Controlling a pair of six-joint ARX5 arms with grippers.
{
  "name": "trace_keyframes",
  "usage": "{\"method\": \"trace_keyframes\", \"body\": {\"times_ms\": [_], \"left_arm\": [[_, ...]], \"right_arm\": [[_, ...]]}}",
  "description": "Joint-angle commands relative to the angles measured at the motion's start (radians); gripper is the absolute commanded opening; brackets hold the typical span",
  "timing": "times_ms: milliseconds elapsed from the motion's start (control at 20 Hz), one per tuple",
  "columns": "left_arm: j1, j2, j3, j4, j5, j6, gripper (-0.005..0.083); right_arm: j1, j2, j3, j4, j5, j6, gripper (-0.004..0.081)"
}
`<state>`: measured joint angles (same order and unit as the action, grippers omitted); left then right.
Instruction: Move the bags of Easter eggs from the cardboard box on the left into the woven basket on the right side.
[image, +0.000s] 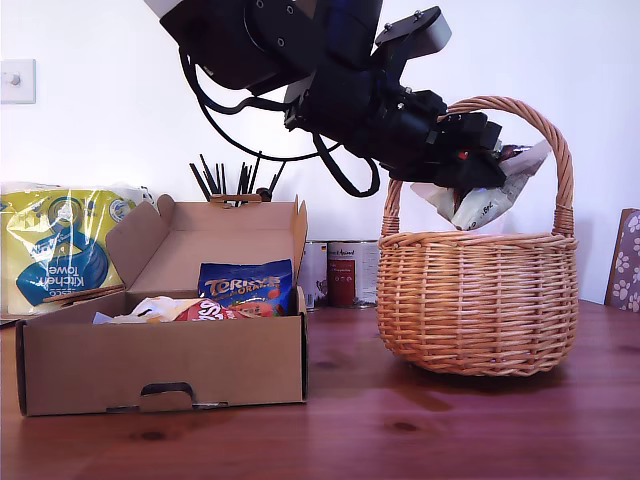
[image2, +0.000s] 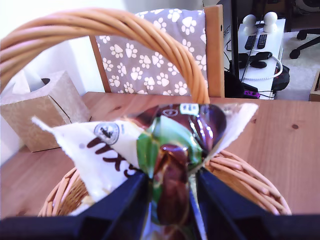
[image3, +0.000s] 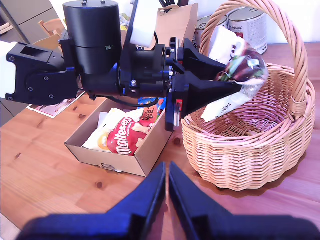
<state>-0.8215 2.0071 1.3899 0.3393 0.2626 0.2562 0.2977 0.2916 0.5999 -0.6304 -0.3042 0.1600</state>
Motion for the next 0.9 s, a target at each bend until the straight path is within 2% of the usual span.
{"method": "trace_keyframes", "body": {"times_ms": [0, 200, 300, 350, 400, 450, 600, 850], "left_arm": [[-0.003, 0.030, 0.009, -0.014, 0.001, -0.003, 0.0313], [-0.003, 0.030, 0.022, -0.032, 0.001, -0.002, 0.0338], [-0.002, 0.030, 0.026, -0.033, 0.001, -0.002, 0.0397], [-0.002, 0.029, 0.032, -0.039, 0.000, -0.002, 0.0397], [-0.002, 0.027, 0.042, -0.060, -0.002, -0.003, 0.0369], [-0.002, 0.016, 0.057, -0.109, -0.001, -0.002, 0.0291], [-0.002, -0.069, 0.072, -0.282, -0.002, -0.002, -0.0034], [0.012, -0.272, 0.072, -0.615, -0.002, 0.005, -0.0020]], "right_arm": [[0.003, -0.003, -0.002, 0.004, -0.004, 0.000, -0.0012], [0.003, -0.003, -0.002, 0.004, -0.009, 0.000, -0.0012], [0.003, -0.003, -0.001, 0.004, -0.011, 0.000, -0.0012], [0.003, -0.003, -0.002, 0.005, -0.011, 0.000, -0.0012], [0.003, -0.003, -0.002, 0.005, -0.011, 0.000, -0.0012], [0.003, -0.003, -0.001, 0.005, -0.011, 0.000, -0.0012], [0.003, -0.003, -0.002, 0.005, -0.011, 0.000, -0.0012], [0.003, -0.003, -0.002, 0.005, -0.010, -0.001, -0.0012]]}}
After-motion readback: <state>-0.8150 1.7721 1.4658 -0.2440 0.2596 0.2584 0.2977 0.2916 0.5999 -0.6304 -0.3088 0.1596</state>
